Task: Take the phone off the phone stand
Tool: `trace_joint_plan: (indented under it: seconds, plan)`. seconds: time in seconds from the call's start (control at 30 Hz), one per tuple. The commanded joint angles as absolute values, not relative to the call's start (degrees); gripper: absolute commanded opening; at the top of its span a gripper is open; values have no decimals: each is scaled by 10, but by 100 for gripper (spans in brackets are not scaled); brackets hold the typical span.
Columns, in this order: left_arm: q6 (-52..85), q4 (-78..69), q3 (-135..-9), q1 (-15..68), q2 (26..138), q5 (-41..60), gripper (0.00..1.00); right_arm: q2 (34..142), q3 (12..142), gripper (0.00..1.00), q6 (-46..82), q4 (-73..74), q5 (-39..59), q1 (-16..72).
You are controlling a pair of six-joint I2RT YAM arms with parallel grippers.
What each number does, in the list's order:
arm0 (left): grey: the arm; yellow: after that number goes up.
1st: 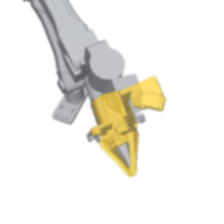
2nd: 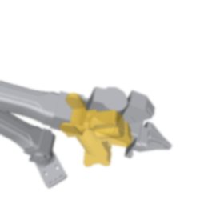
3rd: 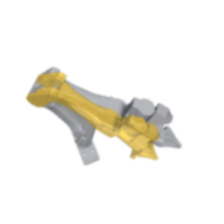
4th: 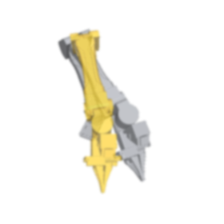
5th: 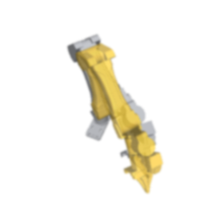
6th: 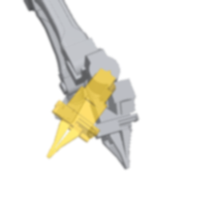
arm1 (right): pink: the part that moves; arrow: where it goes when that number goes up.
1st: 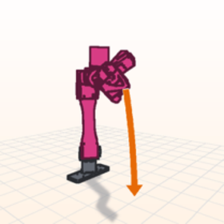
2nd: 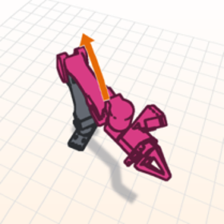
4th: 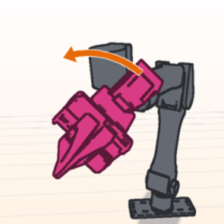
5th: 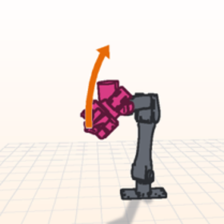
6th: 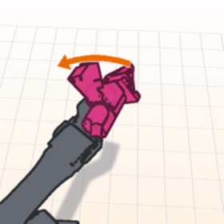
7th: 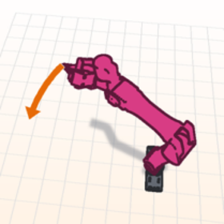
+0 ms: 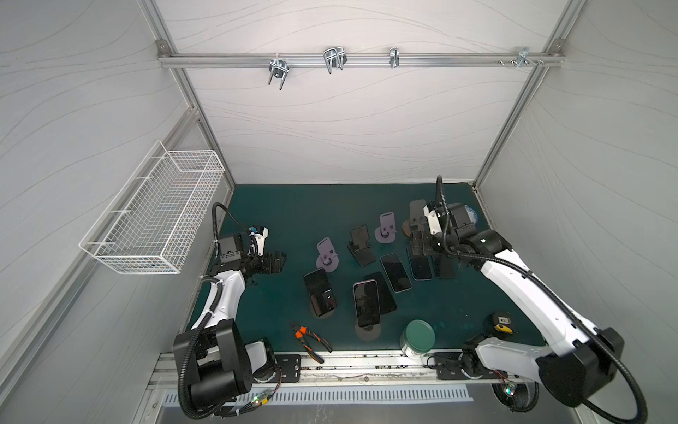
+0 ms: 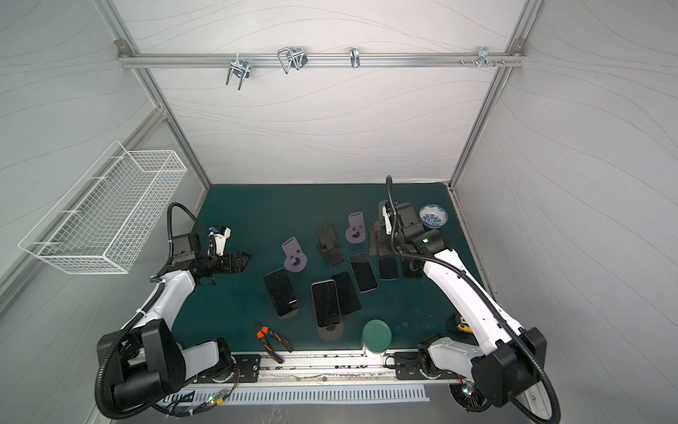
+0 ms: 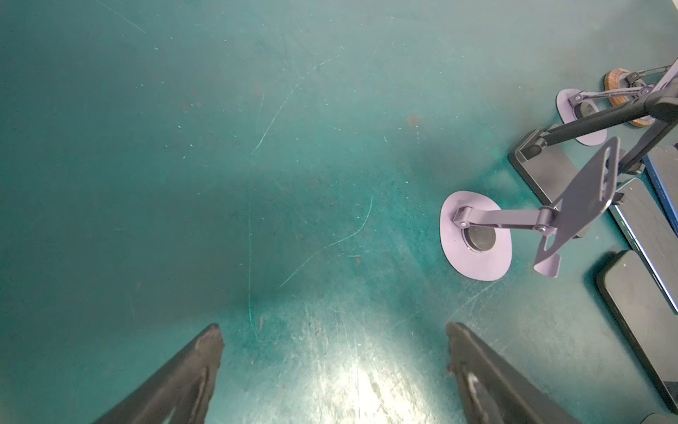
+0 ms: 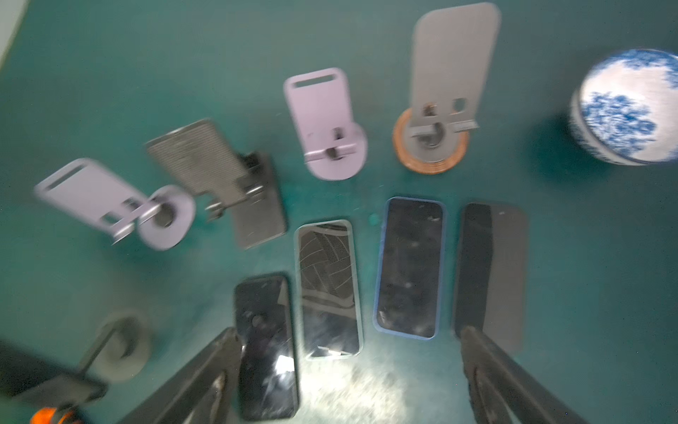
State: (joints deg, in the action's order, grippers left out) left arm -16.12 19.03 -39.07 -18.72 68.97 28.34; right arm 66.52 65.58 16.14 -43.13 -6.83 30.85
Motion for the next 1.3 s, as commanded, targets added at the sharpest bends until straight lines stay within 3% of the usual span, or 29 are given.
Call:
trace_joint_plan:
  seconds: [0.0, 0.17, 0.23, 0.63, 1.27]
  plan:
    - [-172, 182, -390, -189, 677, 299, 97, 638, 679, 94, 216, -491, -85, 362]
    - [-162, 181, -400, -188, 695, 289, 98, 637, 714, 94, 287, -553, -115, 450]
    - [-154, 182, -405, -188, 703, 281, 97, 647, 733, 99, 322, -586, -145, 482]
    - [-128, 184, -422, -184, 732, 263, 100, 764, 840, 99, 572, -706, -240, 677]
    - [-140, 177, -406, -176, 707, 270, 100, 870, 845, 99, 629, -637, -241, 766]
